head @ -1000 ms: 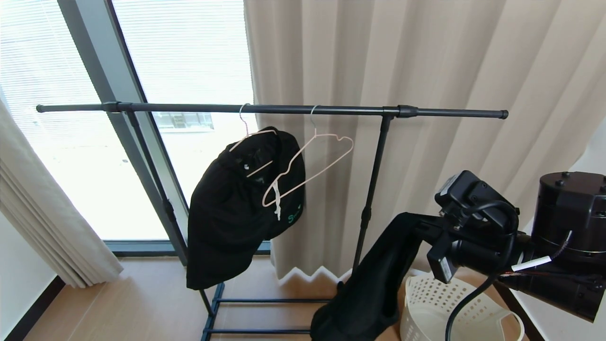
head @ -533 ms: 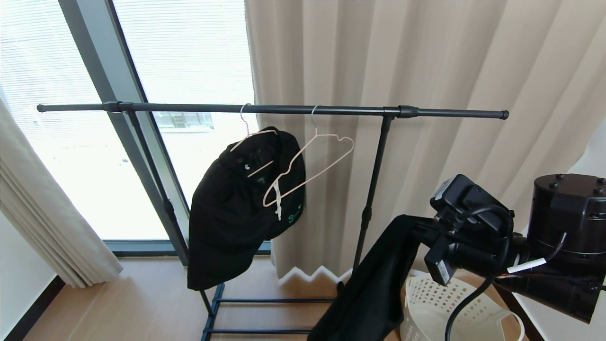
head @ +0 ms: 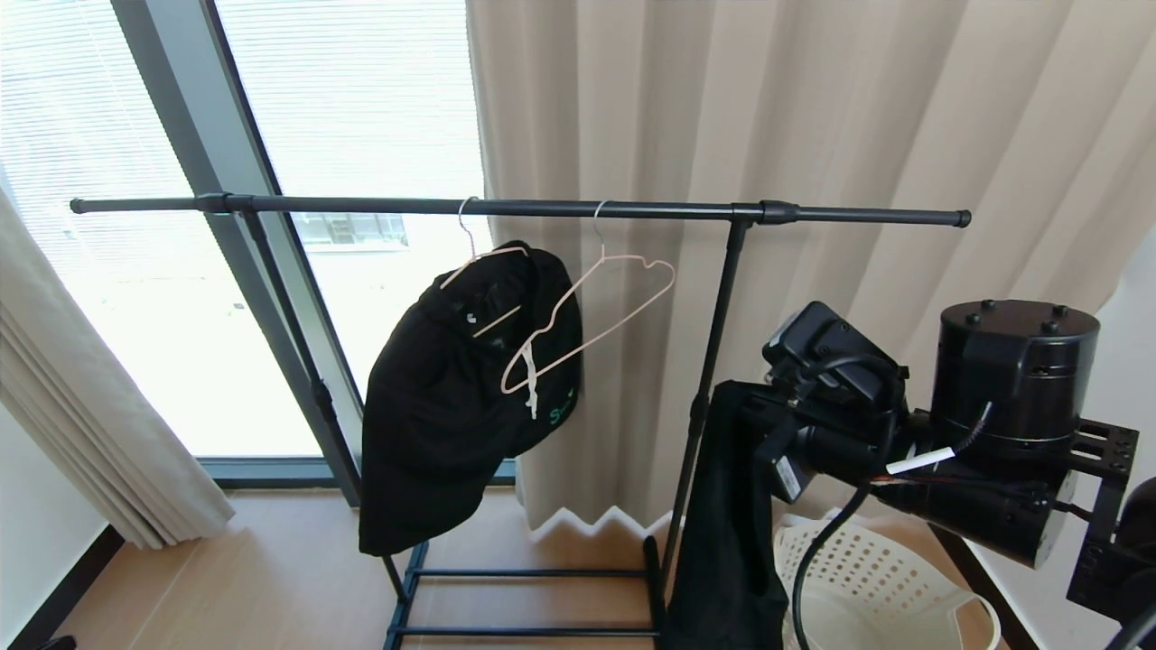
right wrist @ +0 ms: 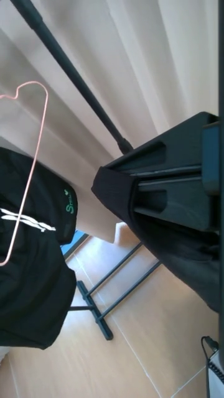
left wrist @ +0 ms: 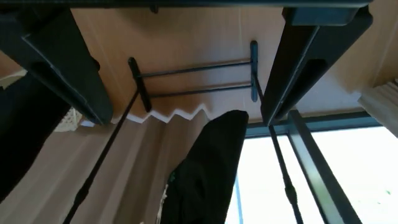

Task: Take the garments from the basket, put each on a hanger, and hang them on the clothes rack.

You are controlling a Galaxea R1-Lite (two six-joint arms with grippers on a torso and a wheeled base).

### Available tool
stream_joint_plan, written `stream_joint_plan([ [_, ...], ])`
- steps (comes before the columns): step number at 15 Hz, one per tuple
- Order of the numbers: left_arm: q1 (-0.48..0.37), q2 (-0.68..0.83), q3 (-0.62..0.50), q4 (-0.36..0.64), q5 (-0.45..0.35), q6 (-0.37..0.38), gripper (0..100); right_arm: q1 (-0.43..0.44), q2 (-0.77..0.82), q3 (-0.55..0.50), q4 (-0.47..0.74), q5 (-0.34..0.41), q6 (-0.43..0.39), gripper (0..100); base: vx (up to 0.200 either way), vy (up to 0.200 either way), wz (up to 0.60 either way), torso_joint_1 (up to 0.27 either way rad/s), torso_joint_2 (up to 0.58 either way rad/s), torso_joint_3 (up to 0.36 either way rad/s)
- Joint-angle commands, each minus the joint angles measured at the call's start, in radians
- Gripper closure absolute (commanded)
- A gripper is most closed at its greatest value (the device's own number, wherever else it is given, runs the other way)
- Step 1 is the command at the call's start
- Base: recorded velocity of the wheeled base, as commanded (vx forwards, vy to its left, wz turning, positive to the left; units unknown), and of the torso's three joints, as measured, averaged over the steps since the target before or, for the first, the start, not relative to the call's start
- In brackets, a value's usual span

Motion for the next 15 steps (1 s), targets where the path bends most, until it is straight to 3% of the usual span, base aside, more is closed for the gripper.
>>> stream_joint_plan([
  [1, -0.163, 0.349, -0.169, -0.047, -0.049, -0.093, 0, 0.001, 0.079, -0.048, -0.044, 0.000, -0.001, 100, 0.000, 0.000, 0.00, 0.000, 0.00, 0.000],
  [4, -0.339, 0.545, -0.322, -0.067, -0.039, -0.107, 0, 0.001, 0.155, -0.161, -0.055, -0.009, -0.001, 100, 0.000, 0.000, 0.00, 0.000, 0.00, 0.000],
  [5, -0.388, 0.617, -0.348, -0.118, -0.039, -0.124, 0, 0.010, 0.158, -0.166, -0.055, -0.005, 0.005, 100, 0.000, 0.000, 0.00, 0.000, 0.00, 0.000],
  [7, -0.419, 0.724, -0.348, -0.225, -0.039, -0.124, 0, 0.036, 0.201, -0.174, -0.059, -0.022, 0.023, 100, 0.000, 0.000, 0.00, 0.000, 0.00, 0.000],
  [8, -0.463, 0.853, -0.344, -0.328, -0.036, -0.122, 0, 0.052, 0.241, -0.204, -0.105, -0.066, 0.032, 100, 0.000, 0.000, 0.00, 0.000, 0.00, 0.000],
  [11, -0.525, 1.024, -0.365, -0.486, -0.004, -0.104, 0, 0.121, 0.316, -0.230, -0.159, -0.189, 0.077, 100, 0.000, 0.000, 0.00, 0.000, 0.00, 0.000],
  [15, -0.586, 1.117, -0.359, -0.560, 0.074, -0.108, 0, 0.177, 0.313, -0.224, -0.165, -0.227, 0.092, 100, 0.000, 0.000, 0.00, 0.000, 0.00, 0.000],
])
